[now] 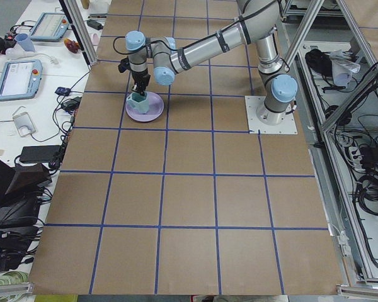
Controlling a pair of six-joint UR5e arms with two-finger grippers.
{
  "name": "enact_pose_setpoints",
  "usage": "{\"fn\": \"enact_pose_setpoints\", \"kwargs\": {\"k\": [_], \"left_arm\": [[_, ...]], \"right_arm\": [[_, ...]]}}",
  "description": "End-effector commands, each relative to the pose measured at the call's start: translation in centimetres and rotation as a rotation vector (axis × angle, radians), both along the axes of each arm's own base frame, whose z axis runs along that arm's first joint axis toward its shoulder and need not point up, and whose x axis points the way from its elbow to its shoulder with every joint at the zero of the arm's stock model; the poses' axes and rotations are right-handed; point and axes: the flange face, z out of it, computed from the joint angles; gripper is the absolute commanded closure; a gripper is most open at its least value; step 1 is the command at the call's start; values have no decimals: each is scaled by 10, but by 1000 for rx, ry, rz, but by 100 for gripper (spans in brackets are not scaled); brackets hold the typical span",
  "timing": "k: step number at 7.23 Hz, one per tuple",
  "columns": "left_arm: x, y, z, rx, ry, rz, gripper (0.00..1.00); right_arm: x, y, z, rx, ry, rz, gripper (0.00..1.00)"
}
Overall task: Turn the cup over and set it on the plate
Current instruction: 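Carry the upright mug over the lavender plate and lower it, then open the left gripper and raise it off the mug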
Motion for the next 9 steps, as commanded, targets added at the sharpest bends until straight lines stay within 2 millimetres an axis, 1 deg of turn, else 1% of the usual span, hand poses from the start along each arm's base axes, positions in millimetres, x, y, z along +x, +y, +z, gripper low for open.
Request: {"fn": "enact_pose_setpoints", "kwargs": {"k": [1, 2, 3, 4, 5, 6, 8, 9], "left_arm": [[-1, 1, -1, 8, 4, 42, 1], [-1, 1, 3, 6, 2, 82, 0], [-9, 7, 11, 33, -3, 154, 0], [-19, 16, 28, 64, 4, 305, 0], [-34, 18, 47, 44, 3, 349, 0], [-38, 23, 59, 80, 1, 348, 0], [-33, 23, 110, 1, 9, 363, 0], [-34, 32, 129, -21, 9, 363, 0]], "right_arm": [[0, 0, 0, 0, 0, 0, 0], [0, 0, 0, 0, 0, 0, 0], [0, 0, 0, 0, 0, 0, 0], [0, 0, 0, 0, 0, 0, 0], [0, 0, 0, 0, 0, 0, 0], [0, 0, 0, 0, 0, 0, 0], [0, 0, 0, 0, 0, 0, 0], [0, 0, 0, 0, 0, 0, 0]]}}
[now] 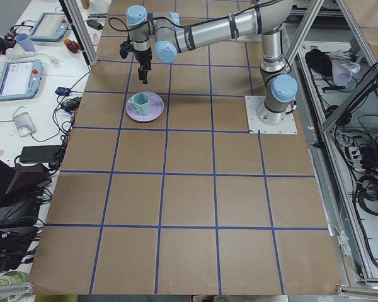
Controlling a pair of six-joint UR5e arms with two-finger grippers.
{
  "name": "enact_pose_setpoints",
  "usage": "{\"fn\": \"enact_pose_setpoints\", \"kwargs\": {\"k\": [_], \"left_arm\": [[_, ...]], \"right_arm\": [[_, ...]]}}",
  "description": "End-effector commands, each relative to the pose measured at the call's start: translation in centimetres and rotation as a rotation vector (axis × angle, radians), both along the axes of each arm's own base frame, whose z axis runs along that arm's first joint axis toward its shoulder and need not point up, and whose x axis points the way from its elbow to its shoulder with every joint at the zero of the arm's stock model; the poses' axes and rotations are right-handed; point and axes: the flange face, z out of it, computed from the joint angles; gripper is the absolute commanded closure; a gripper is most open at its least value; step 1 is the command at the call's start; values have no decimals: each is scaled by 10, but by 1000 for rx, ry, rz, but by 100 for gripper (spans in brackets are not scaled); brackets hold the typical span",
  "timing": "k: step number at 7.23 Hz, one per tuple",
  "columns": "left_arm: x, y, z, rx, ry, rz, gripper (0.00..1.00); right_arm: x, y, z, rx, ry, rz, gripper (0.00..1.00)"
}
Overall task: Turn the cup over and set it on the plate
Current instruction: 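Open the left gripper and raise it off the mug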
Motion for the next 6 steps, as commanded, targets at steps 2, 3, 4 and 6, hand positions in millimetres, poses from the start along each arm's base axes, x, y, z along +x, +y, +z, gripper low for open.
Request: {"fn": "enact_pose_setpoints", "kwargs": {"k": [2, 3, 4, 6], "left_arm": [[-1, 22, 57, -59, -12, 41, 0], [-1, 32, 68, -41, -4, 132, 0], [-6, 41, 79, -40, 6, 169, 0], [-16, 55, 91, -43, 19, 260, 0]], "right_arm": [[0, 0, 0, 0, 0, 0, 0], [0, 0, 0, 0, 0, 0, 0], [0, 0, 0, 0, 0, 0, 0], [0, 0, 0, 0, 0, 0, 0]]}}
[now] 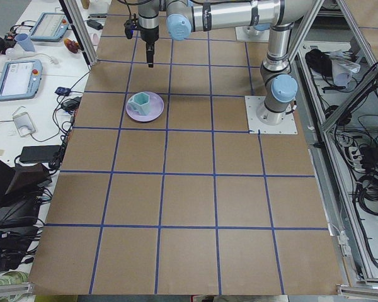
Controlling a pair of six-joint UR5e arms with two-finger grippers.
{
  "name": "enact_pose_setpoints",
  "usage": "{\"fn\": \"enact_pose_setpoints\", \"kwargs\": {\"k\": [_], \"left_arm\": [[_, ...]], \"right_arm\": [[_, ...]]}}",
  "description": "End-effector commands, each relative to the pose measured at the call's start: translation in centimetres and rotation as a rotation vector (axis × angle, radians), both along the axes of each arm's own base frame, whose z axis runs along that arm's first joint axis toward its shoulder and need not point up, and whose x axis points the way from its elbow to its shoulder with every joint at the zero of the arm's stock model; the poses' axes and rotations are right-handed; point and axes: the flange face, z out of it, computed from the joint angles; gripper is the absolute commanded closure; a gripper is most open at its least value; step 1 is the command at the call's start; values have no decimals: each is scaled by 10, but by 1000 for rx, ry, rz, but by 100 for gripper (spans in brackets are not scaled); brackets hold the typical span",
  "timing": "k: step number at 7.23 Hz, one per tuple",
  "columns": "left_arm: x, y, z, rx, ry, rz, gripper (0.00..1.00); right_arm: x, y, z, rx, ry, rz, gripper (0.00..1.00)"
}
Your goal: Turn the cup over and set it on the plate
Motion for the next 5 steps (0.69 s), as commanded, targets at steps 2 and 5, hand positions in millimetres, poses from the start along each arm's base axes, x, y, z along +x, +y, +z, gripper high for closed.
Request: {"fn": "enact_pose_setpoints", "kwargs": {"k": [2, 5], "left_arm": [[-33, 19, 15, -13, 4, 34, 0], [-26, 28, 19, 46, 1, -36, 0]], "right_arm": [[0, 0, 0, 0, 0, 0, 0], [0, 0, 0, 0, 0, 0, 0]]}}
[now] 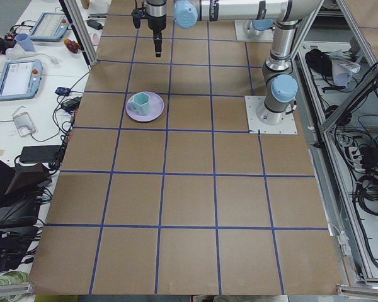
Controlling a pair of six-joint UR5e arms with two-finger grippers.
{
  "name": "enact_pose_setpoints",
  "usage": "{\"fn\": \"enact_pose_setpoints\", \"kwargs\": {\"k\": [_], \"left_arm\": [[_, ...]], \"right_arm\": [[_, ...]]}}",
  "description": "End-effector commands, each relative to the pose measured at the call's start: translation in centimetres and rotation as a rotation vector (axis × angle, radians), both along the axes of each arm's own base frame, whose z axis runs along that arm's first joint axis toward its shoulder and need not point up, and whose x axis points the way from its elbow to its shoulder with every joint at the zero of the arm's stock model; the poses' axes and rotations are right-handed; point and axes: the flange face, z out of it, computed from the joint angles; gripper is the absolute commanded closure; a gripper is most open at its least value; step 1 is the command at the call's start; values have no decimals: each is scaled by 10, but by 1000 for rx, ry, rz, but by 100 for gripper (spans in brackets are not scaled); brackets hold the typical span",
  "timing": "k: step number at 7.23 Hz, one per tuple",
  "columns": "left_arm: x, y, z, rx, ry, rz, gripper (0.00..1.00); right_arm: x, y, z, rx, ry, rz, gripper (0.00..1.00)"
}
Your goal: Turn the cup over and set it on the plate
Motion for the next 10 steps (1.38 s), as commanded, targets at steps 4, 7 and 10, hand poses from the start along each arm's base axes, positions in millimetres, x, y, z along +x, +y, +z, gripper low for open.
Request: {"fn": "enact_pose_setpoints", "kwargs": {"k": [4, 7, 10], "left_arm": [[8, 19, 10, 59, 2, -56, 0], [8, 18, 9, 58, 3, -55, 0], [8, 19, 8, 62, 3, -56, 0]], "right_arm": [[0, 0, 0, -1, 0, 0, 0], [0, 0, 0, -1, 0, 0, 0], [0, 0, 0, -1, 0, 0, 0]]}}
